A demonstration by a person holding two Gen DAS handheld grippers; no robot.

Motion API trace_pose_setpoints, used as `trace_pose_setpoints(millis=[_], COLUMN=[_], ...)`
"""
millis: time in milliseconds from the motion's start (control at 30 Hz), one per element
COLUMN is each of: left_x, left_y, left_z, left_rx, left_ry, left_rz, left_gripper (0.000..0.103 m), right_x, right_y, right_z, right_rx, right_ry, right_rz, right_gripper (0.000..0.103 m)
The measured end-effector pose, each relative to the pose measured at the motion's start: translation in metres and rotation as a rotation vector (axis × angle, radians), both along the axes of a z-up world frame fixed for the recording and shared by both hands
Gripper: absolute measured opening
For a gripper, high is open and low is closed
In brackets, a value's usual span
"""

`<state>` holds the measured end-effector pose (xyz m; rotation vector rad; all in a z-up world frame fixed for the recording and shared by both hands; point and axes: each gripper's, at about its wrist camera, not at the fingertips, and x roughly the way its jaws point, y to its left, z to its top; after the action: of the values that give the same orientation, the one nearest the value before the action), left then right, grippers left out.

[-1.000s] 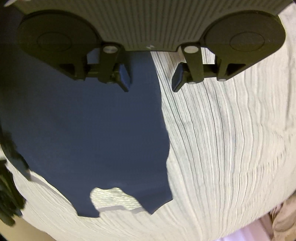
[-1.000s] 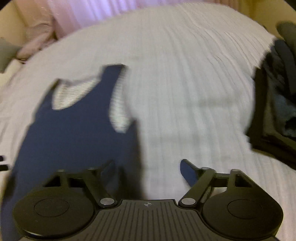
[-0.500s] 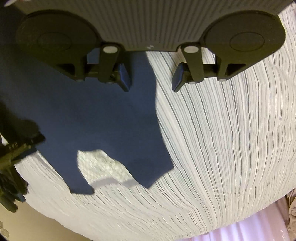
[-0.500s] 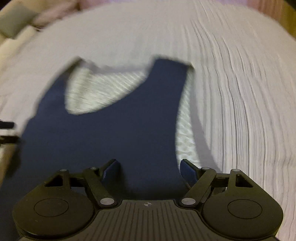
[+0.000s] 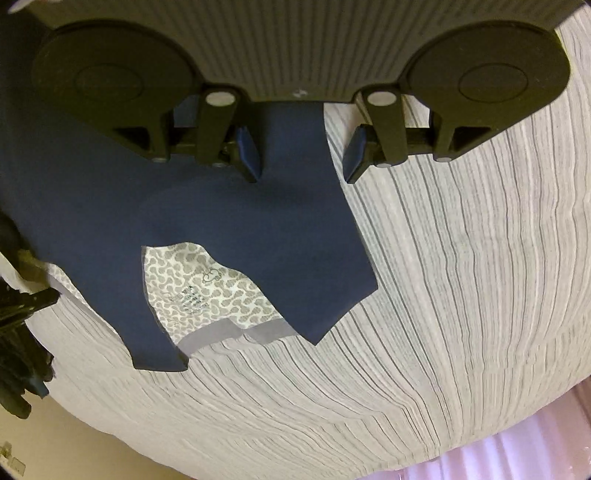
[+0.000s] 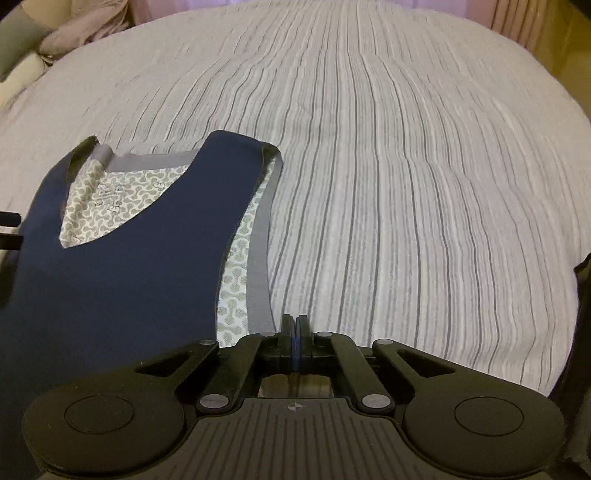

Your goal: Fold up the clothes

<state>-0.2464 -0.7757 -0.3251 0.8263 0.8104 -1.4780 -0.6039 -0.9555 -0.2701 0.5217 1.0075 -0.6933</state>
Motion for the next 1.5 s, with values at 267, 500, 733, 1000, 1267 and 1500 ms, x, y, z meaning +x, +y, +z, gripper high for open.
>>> trace_pose_setpoints(millis=[267, 500, 733, 1000, 1267, 1500], left_x=[0.014, 0.018, 0.002, -0.003, 0.017, -0.001], left_y=[-0.02, -0.023, -0.011, -0.03, 0.047, 0.181], left_z=[-0.008, -0.006, 0.027, 0.017, 0.014, 0.011], left_rx=[0.026, 0.038, -0.072, -0.047, 0.008, 0.102], left_ry=[0.065, 0.133, 0.093, 0.081, 0.103, 0.193], left_rz=[0.052, 0.044, -0.011, 0.01, 0.121, 0.223], left_gripper=[0.049, 0.015, 0.0, 0.014, 0.031, 0.034], right_x=[0.022, 0.038, 0.029, 0.022, 0.01, -0.032], right_y=[0.014, -0.001, -0.002, -0.014, 0.015, 0.111], right_z=[0.008, -0.019, 0.0, -0.002, -0.003, 0.022], right_rx=[0.052, 0.114, 0.054, -0.039, -0.01, 0.006], right_ry=[-0.177, -0.195, -0.179, -0.088, -0.06, -0.086], right_rz=[0.053, 0.01, 0.006, -0.036, -0.056, -0.043], right_gripper=[0.07, 0.044, 0.0, 0.0, 0.02, 0.075])
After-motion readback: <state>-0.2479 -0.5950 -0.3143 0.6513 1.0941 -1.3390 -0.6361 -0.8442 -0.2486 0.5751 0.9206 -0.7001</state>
